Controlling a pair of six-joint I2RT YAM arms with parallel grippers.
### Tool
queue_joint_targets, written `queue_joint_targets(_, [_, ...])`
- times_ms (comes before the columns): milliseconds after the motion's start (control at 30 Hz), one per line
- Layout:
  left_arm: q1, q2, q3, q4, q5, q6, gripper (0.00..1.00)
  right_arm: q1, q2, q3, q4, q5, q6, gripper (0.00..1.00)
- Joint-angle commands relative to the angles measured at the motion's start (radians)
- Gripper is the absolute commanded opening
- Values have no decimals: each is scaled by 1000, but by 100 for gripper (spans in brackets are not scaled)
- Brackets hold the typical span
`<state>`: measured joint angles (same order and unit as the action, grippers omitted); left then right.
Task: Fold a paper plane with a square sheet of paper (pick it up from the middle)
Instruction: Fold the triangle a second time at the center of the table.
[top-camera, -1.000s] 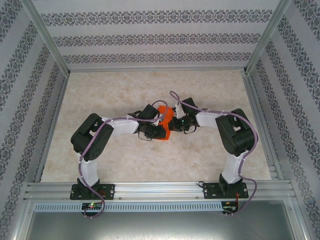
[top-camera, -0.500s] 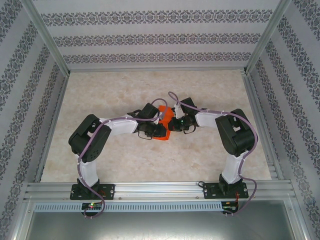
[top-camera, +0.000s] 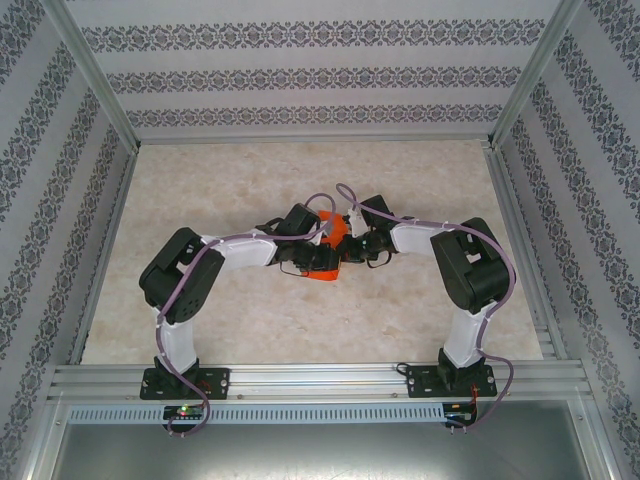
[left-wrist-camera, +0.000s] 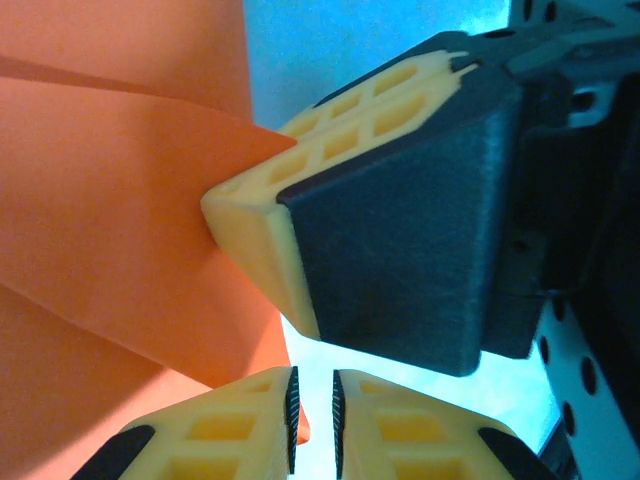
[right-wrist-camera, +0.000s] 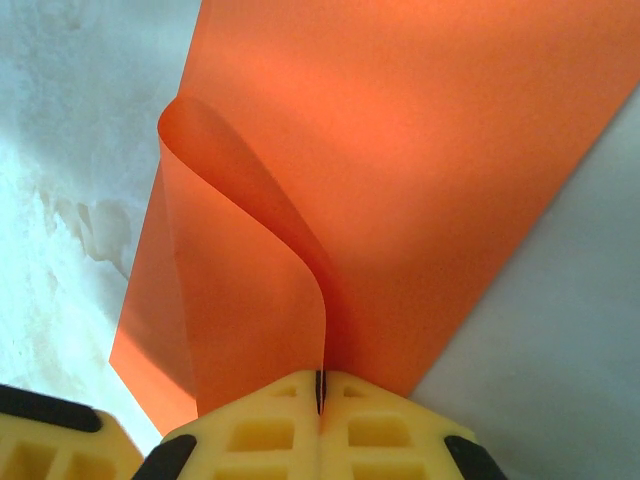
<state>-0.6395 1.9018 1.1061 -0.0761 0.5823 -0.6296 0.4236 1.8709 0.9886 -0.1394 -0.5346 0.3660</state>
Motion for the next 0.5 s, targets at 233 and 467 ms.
queue_joint_targets(233, [8,60,11,52,36,-16,20,11,20,-21,-76,68,-29,0])
queue_joint_targets(467, [9,85,-7,45,17,-2,20,11,24,-17,-80,68,-28,0])
